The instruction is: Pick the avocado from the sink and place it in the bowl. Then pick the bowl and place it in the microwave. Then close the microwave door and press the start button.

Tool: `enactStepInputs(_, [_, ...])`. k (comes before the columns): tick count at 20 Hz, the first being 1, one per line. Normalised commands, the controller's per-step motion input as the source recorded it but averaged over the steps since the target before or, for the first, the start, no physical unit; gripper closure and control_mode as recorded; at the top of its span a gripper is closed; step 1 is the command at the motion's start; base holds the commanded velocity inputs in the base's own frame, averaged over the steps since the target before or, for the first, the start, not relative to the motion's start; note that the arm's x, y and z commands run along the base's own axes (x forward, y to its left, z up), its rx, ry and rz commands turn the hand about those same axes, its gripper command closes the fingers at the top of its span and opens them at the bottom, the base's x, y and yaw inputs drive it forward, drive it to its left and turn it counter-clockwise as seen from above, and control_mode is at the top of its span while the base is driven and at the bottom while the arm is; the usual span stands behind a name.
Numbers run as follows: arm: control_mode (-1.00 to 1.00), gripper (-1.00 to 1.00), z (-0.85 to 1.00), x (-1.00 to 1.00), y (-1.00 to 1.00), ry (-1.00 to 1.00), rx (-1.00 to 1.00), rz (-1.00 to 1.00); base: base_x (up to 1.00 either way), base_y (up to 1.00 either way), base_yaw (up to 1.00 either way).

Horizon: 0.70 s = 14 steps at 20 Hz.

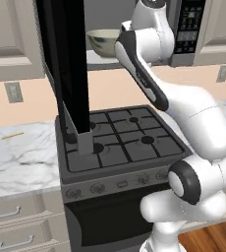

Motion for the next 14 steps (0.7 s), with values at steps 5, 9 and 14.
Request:
enactStepInputs(5, [-1.0, -1.0, -0.28, -1.0, -0.22, -0.03, 0.05, 0.0, 0.0, 0.0, 0.0])
enactStepInputs(9, [-1.0, -1.0, -0.68, -1.0, -0.05, -0.02, 0.01, 0.0, 0.0, 0.0, 0.0])
enactStepInputs(14, [-1.0, -1.0, -0.95, -1.0, 0.18, -0.14, -0.02, 0.0, 0.0, 0.0, 0.0])
